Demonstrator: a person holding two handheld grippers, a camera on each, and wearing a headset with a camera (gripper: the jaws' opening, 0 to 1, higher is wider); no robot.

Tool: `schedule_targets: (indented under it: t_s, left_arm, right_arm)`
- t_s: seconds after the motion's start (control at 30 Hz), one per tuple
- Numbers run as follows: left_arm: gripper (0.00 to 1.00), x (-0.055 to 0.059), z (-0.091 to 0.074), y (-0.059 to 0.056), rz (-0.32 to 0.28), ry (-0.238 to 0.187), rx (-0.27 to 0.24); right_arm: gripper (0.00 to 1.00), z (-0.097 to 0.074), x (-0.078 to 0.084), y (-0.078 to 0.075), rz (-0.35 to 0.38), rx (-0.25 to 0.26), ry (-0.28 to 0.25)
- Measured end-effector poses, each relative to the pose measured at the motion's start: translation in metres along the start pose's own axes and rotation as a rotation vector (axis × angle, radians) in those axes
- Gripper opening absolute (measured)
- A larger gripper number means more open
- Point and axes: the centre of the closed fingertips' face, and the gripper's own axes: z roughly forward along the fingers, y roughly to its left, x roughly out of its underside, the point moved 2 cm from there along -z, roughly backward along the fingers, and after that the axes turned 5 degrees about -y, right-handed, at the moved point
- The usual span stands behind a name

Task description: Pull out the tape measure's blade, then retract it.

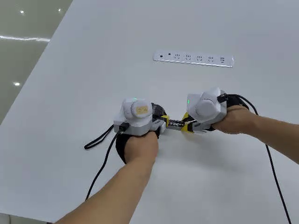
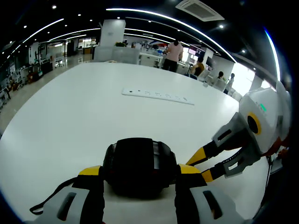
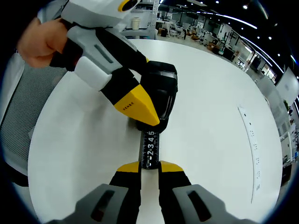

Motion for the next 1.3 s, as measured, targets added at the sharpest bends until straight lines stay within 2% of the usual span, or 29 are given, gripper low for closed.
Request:
schedule_targets:
  t_s: [0.6, 0.97, 1.3]
  left_arm:
    - [0.58, 0.0, 0.0, 0.0, -0.002, -0.002, 0.006]
    - [0.57, 0.0, 0.0, 0.0, 0.01, -0.024, 0.007]
    - [0.57, 0.0, 0.0, 0.0, 0.012, -0.021, 0.012]
  right_arm:
    - [0.13, 0.01, -0.014, 0.0, -0.01, -0.008, -0.022]
    - [0.13, 0.013, -0.019, -0.001, 0.002, -0.001, -0.035]
    - [0.13, 0.018, -0.023, -0.001, 0.015, 0.006, -0.042]
